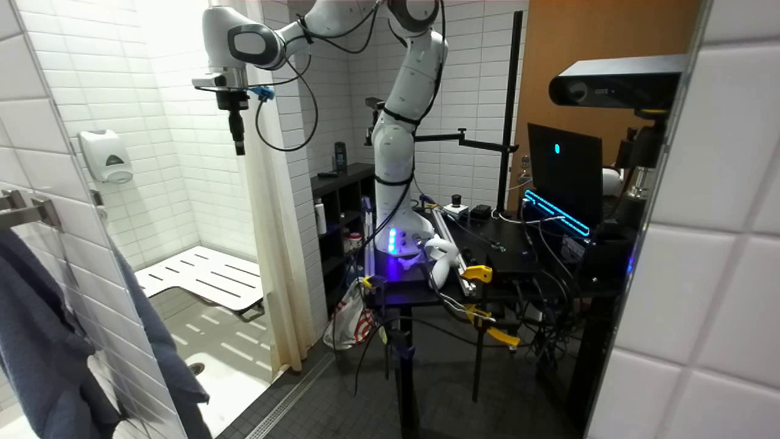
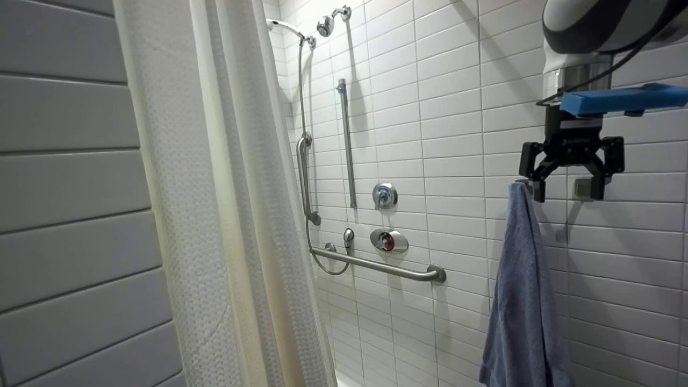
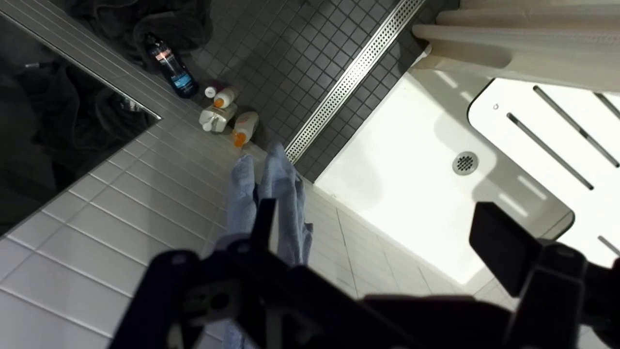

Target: Pick up the blue towel

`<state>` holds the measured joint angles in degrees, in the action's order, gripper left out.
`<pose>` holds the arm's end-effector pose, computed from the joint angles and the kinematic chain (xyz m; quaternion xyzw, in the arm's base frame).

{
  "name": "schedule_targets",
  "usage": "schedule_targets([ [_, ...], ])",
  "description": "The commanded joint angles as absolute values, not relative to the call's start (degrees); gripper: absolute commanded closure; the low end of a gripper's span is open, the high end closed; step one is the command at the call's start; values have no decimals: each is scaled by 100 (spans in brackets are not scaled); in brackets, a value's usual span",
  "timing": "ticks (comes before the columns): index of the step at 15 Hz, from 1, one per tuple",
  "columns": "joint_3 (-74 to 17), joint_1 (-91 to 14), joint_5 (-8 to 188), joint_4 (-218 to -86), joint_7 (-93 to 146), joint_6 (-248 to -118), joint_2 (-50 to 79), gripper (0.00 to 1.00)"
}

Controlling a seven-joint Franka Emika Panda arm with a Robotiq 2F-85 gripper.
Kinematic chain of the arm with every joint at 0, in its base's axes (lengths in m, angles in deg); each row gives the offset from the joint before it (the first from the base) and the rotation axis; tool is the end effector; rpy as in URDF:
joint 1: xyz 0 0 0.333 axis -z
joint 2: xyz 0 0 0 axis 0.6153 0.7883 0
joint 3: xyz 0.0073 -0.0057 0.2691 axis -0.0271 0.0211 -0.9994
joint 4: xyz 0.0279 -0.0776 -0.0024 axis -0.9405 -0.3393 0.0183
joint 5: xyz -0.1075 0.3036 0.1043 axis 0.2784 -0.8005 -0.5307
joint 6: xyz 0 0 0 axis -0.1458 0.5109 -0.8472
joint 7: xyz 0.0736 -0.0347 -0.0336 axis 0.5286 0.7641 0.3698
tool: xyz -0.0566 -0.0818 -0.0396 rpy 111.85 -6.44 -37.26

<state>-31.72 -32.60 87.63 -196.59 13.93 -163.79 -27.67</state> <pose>0.3864 -0.0405 0.4682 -0.9797 0.1977 -0.0338 0.0005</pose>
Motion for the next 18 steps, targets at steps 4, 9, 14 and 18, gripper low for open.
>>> schedule_targets([
  [4,-3161,-3174,8582,-18447,1070,-15650,-2274,0],
  [9,-3049,-3199,8163,-17320,1147,-14471,-1823,0],
  [14,-2896,-3180,7873,-16522,1172,-13790,-1411,0],
  [18,-2827,-3199,7707,-16364,1332,-13582,-1251,0],
])
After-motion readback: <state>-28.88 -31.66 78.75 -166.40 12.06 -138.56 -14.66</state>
